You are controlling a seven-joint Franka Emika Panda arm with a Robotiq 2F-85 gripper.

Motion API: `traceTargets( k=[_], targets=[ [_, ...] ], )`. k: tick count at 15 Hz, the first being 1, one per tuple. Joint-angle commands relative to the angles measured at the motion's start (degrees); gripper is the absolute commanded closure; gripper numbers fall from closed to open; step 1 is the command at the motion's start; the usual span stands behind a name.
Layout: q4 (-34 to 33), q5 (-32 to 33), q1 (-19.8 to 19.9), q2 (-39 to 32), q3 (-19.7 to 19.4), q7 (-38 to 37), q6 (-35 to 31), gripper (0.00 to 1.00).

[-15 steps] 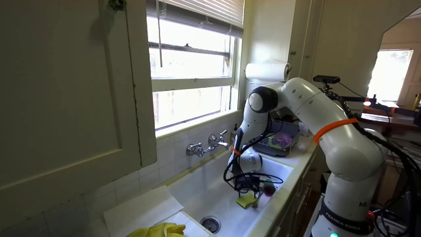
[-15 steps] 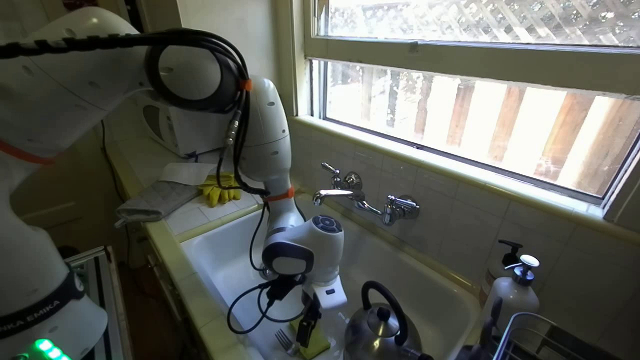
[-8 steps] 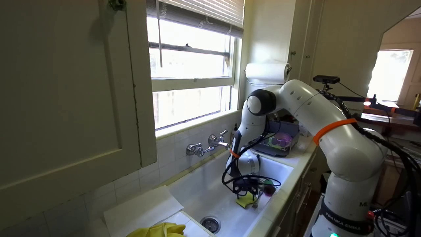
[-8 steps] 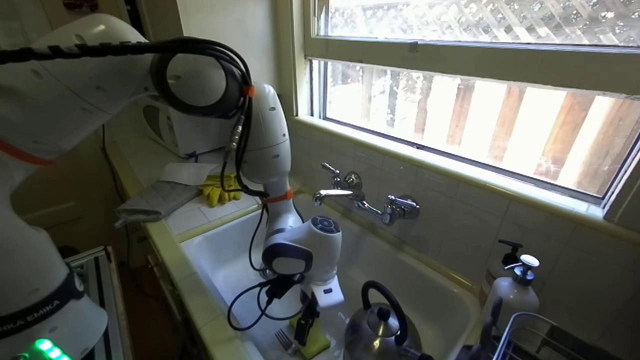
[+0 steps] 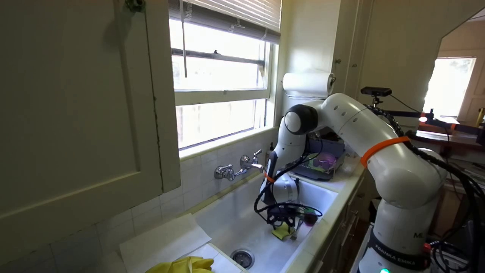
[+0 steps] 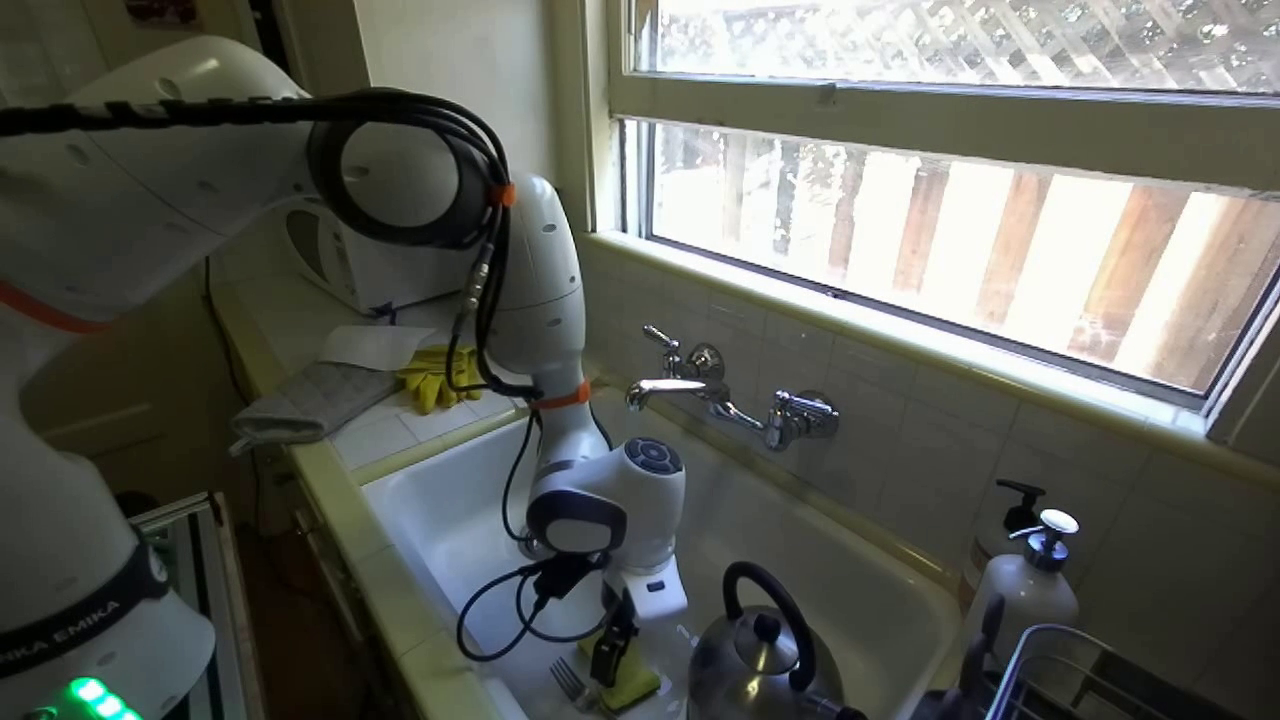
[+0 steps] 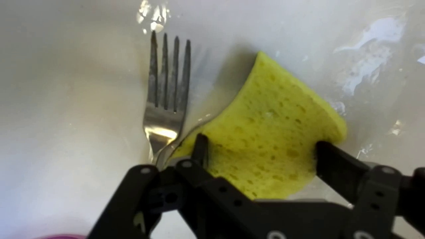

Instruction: Use the yellow sponge to clean the left tap

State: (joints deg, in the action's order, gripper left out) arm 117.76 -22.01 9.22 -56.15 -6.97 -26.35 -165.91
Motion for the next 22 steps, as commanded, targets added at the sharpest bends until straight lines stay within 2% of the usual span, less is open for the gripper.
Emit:
traceTargets(
  k=[1, 5, 8, 11, 16, 20, 22],
  targets=[
    [-2.09, -1.86, 1.05, -2.72, 1.64, 0.4, -1.75, 0.51],
    [-1.96, -2.31, 1.9, -2.01, 2.39, 0.86, -1.66, 0.76],
    [-2.24, -3.26, 4.05, -1.41, 4.64, 1.9, -1.57, 1.0],
    [-1.44, -4.73, 8.14, 0.32, 8.64, 4.74, -1.55, 1.0],
    [3.57, -7.15, 14.83, 5.58, 14.39, 10.84, -4.38, 1.0],
    [7.7, -7.03, 16.54, 9.21, 15.79, 12.78, -6.49, 1.0],
    [9.36, -6.57, 15.85, 10.8, 15.13, 12.84, -6.81, 1.0]
  ],
)
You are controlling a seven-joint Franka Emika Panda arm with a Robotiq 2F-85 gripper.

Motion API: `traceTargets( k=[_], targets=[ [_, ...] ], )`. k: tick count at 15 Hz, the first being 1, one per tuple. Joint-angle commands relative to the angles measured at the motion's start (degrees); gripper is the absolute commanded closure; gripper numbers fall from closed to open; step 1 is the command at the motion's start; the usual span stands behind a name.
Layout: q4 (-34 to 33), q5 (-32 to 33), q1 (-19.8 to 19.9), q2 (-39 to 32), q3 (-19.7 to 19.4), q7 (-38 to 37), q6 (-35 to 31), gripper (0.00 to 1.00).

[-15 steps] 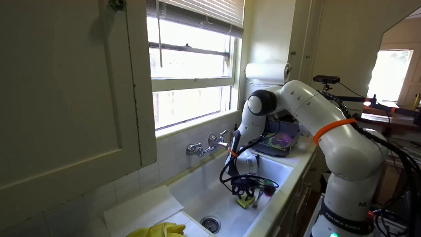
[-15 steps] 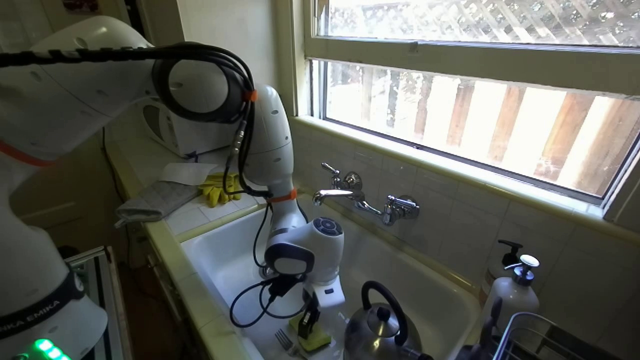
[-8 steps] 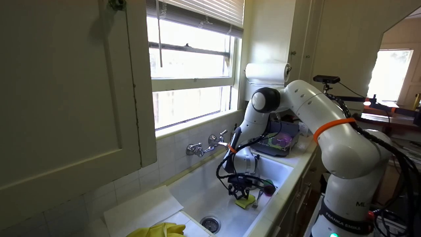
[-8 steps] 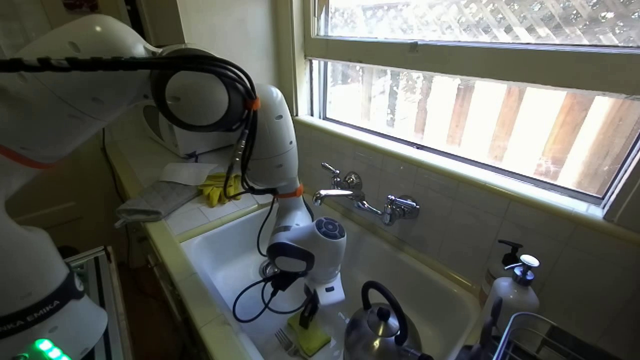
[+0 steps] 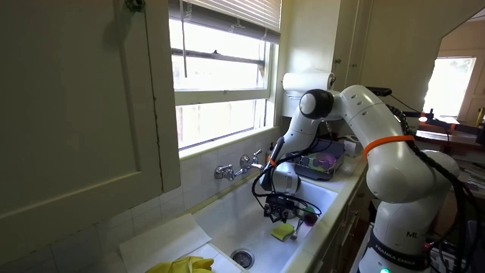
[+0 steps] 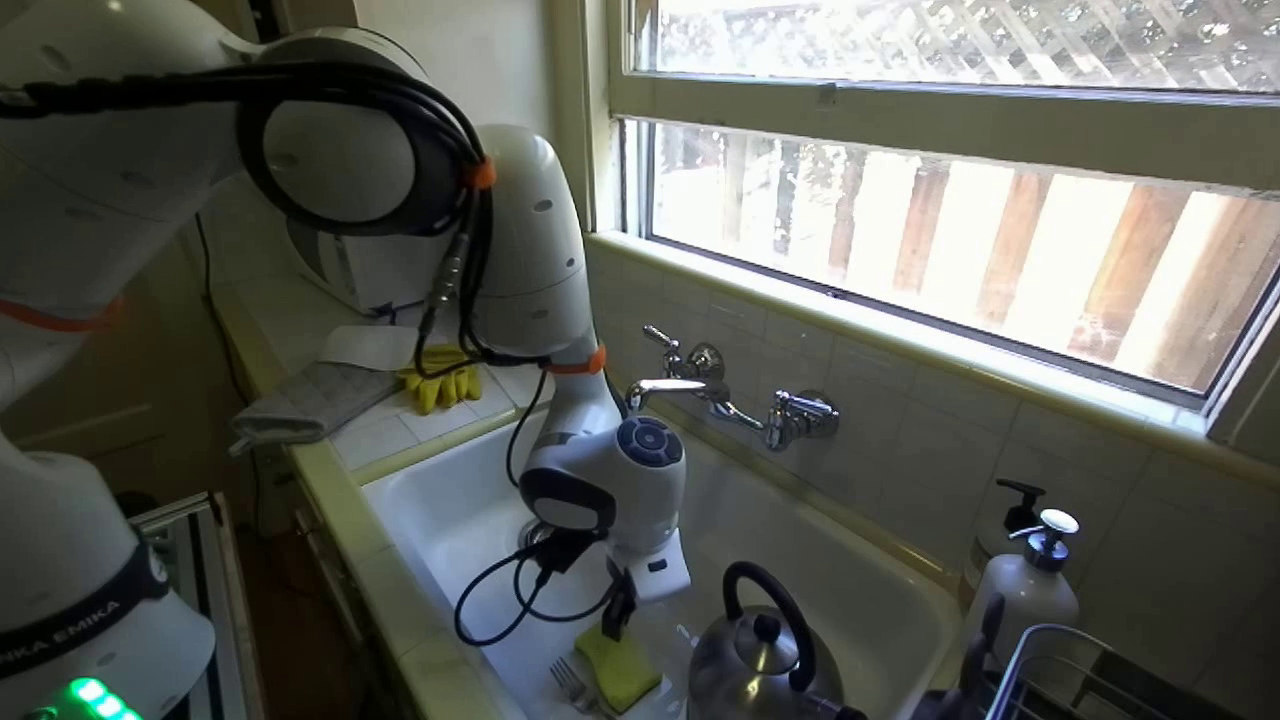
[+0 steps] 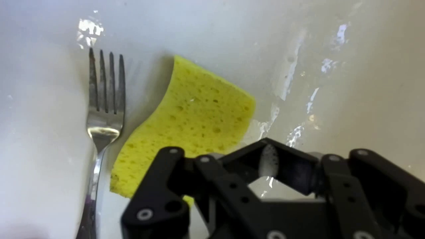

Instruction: Use the yellow sponge to clean the left tap

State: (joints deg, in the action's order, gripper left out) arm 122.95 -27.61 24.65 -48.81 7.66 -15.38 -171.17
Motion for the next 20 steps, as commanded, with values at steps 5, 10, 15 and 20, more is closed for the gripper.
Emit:
traceTargets(
  k=[5, 10, 15, 20],
  targets=[
    [4.88, 0.83, -1.89, 4.76, -2.53, 2.48, -0.71, 0.7],
    [2.85, 3.2, -5.3, 2.37, -6.55, 2.91, -0.84, 0.32],
    [1.02, 5.69, -10.29, 0.28, -11.97, 0.88, 2.47, 0.0],
    [-2.69, 8.22, -15.28, -3.52, -16.16, -1.53, 4.51, 0.0]
  ],
)
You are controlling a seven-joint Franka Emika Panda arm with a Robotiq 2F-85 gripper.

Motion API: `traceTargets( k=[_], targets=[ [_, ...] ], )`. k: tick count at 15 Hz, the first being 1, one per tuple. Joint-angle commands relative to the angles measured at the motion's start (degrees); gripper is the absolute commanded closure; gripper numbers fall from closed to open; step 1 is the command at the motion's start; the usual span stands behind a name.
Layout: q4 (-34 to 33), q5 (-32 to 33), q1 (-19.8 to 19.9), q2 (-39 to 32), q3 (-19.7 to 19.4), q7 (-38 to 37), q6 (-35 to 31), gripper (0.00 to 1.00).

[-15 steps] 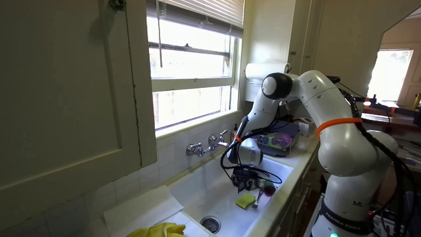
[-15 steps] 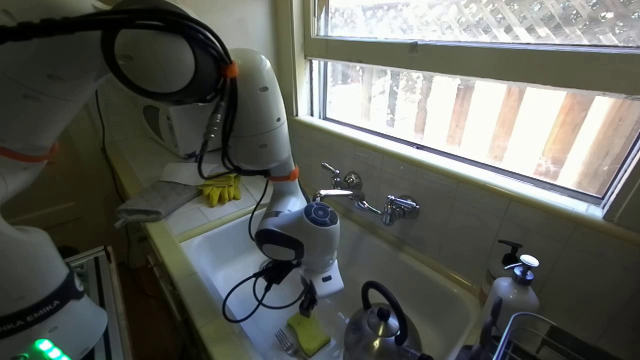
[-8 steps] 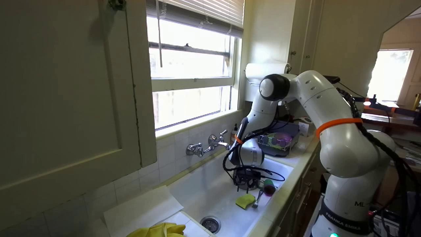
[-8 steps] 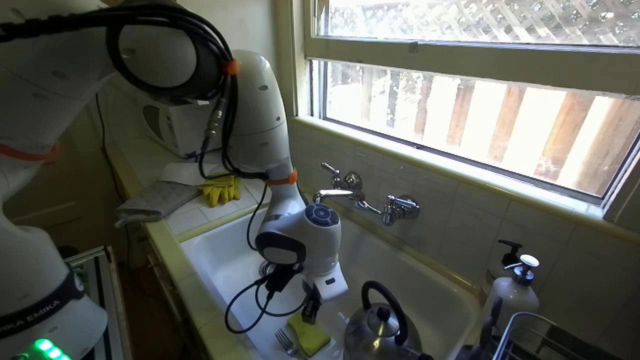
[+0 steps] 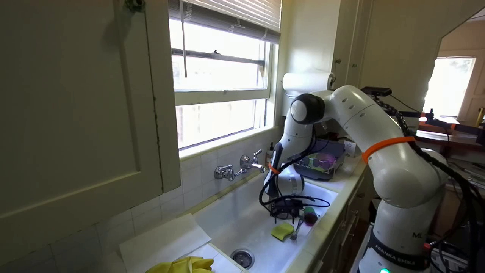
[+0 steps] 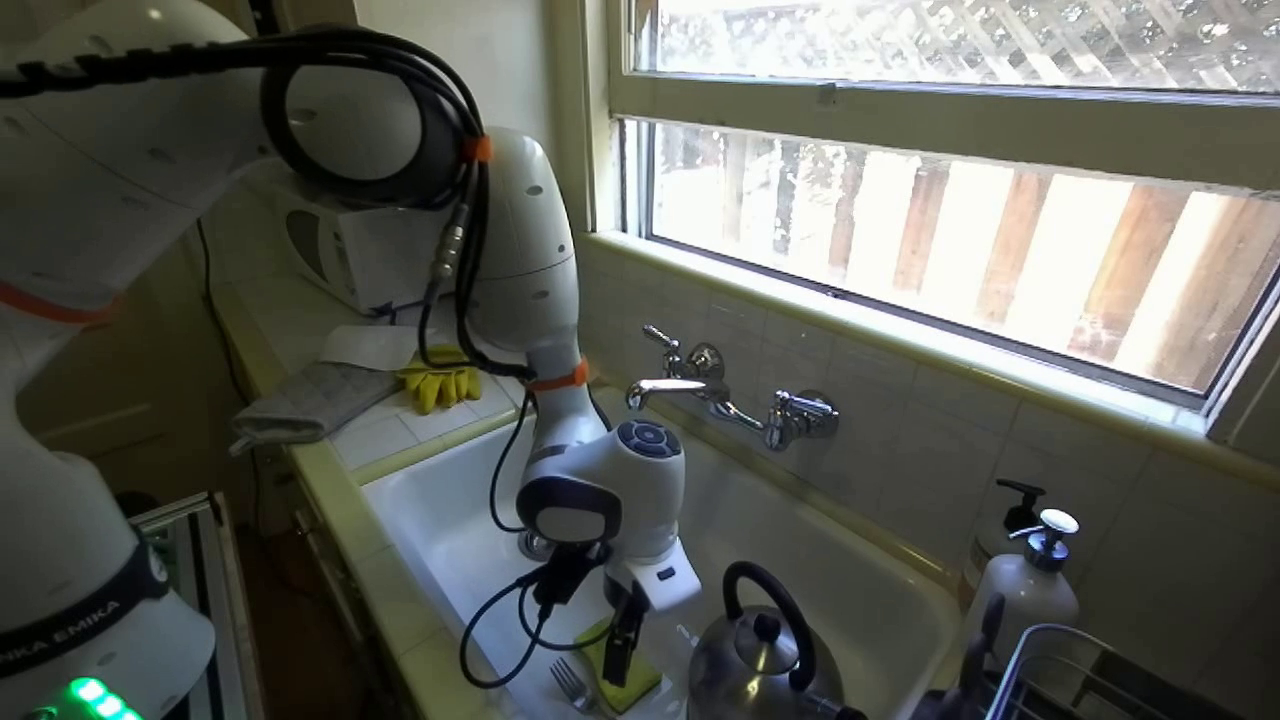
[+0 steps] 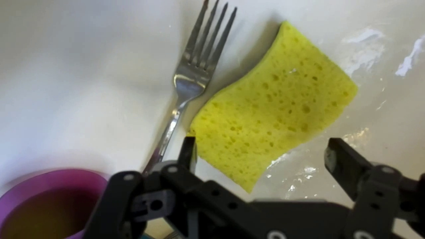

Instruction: Use the yellow sponge to clean the left tap

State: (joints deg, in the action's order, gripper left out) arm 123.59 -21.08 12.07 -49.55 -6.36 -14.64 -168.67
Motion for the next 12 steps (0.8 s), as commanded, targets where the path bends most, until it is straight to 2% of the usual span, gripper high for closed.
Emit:
traceTargets(
  k=[1, 4, 9, 10, 11, 12],
  targets=[
    [-4.12, 1.96, -3.26, -3.38, -2.44, -2.48, 2.29, 0.0],
    [-6.52, 2.56, -4.91, -5.36, -3.31, -3.2, 2.91, 0.0],
    [-9.52, 4.59, -7.77, -8.25, -5.26, -4.57, 7.65, 0.0],
    [-10.16, 4.87, -8.19, -8.87, -5.53, -4.71, 8.3, 0.05],
    [-10.31, 5.03, -8.49, -9.13, -5.71, -4.87, 8.71, 0.27],
    [-10.72, 5.11, -8.76, -9.53, -5.87, -5.28, 9.02, 0.29]
  ],
)
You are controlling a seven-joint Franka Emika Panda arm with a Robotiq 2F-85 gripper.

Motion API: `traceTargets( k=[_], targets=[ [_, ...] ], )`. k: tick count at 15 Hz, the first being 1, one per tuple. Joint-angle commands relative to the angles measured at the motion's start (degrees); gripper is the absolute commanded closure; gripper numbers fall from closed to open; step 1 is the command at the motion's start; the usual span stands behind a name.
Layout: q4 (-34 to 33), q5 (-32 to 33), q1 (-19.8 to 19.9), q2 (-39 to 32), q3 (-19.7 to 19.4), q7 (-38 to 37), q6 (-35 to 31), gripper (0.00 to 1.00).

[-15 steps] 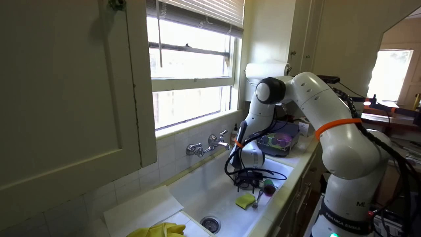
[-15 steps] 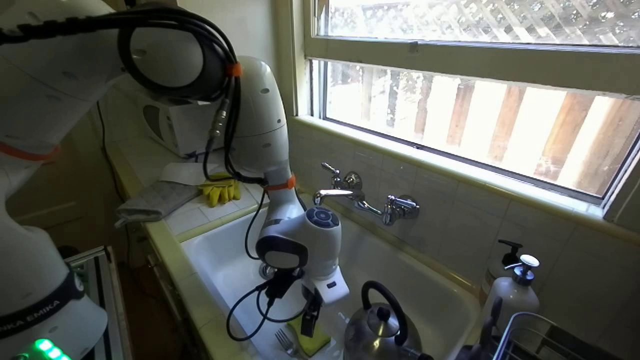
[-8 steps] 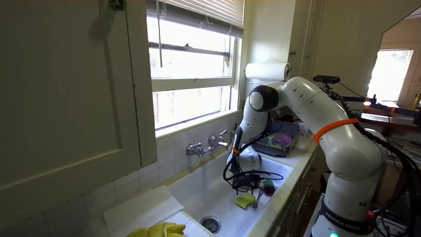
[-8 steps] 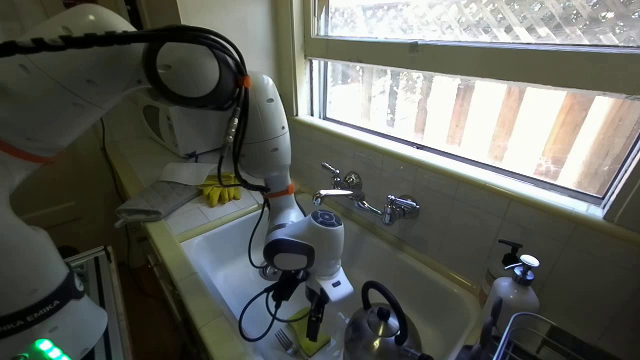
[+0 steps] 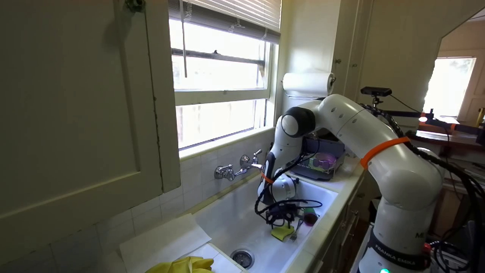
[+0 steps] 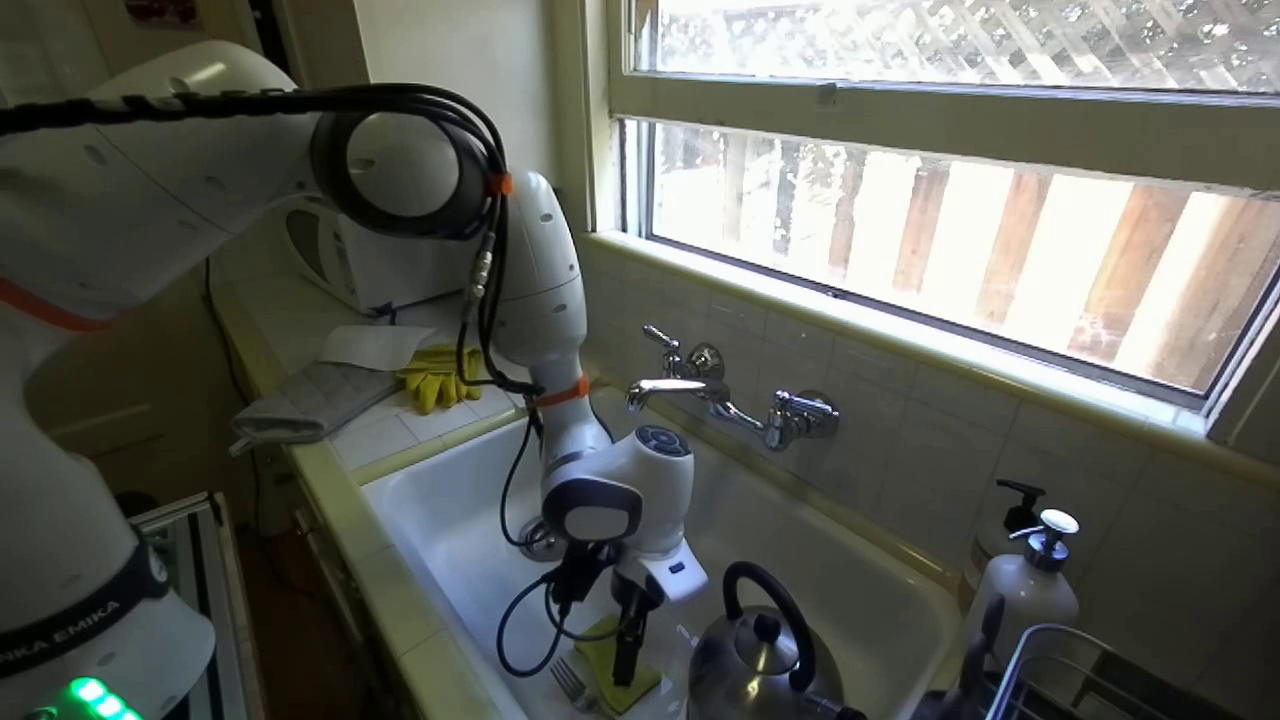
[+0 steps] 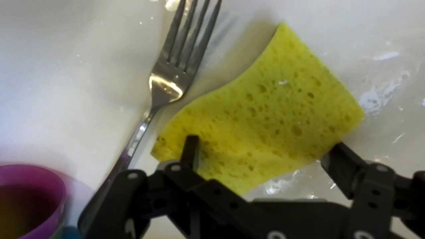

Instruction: Use the yellow sponge to clean the left tap

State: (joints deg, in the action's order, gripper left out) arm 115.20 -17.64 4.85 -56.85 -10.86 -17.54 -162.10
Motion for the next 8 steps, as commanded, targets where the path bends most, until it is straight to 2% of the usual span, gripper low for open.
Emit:
traceTargets(
  k=[1, 6, 8],
  targets=[
    [-2.45, 1.71, -1.7, -2.29, -1.46, -2.64, 2.44, 0.32],
    [-0.36, 1.35, -2.49, 0.29, -1.98, -3.52, 0.78, 0.66],
    [-0.38, 1.56, -2.67, 0.44, -2.47, -3.62, 1.38, 0.83]
  ],
)
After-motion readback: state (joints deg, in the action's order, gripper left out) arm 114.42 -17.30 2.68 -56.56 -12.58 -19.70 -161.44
